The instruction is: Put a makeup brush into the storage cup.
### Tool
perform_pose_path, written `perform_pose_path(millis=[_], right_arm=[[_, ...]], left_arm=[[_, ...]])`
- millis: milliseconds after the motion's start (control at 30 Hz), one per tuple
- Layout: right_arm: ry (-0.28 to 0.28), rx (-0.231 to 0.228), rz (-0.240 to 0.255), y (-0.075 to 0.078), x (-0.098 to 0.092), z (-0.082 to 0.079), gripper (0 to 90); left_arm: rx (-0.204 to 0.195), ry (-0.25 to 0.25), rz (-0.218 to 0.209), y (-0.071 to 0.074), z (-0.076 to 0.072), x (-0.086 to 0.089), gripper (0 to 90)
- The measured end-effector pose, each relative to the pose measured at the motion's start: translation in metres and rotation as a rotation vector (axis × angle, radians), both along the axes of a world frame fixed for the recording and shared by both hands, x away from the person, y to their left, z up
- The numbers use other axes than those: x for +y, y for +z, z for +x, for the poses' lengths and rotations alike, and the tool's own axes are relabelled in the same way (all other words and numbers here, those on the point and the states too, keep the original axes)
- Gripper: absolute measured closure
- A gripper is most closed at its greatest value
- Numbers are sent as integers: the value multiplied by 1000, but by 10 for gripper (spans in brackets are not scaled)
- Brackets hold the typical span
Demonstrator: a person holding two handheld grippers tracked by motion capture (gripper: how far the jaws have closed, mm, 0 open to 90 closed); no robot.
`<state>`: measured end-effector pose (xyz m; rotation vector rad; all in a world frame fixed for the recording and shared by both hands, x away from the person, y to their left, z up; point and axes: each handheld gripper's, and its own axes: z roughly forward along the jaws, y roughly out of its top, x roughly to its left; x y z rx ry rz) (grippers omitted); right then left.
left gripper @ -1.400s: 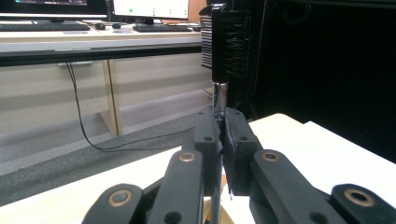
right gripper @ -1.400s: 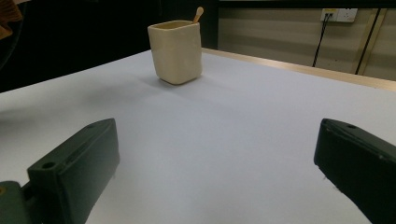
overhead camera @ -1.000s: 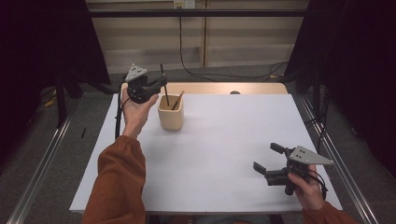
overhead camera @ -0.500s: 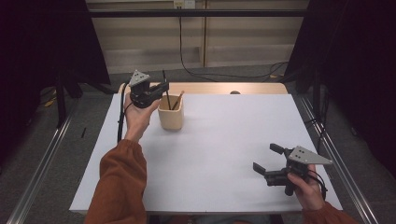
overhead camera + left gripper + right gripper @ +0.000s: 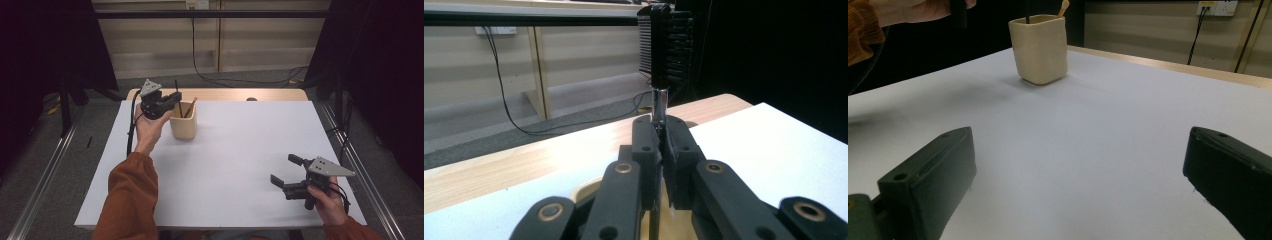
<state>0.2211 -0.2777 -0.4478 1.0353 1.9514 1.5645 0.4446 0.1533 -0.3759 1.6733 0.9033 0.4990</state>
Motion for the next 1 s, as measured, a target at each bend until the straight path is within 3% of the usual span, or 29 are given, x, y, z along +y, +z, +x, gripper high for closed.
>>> perform_pose_path(millis=[567,800,1000], right_arm=[[0,5,3,-1,-1,1,0],[5,10,1,-1,0,1,0],[2,8,3,-1,-1,1,0]], left_arm=[[29,-20,14,-11,4,-5,811],[17,-26,20,-11,3,-6,640],[5,-2,21,-10,1,-4,390]])
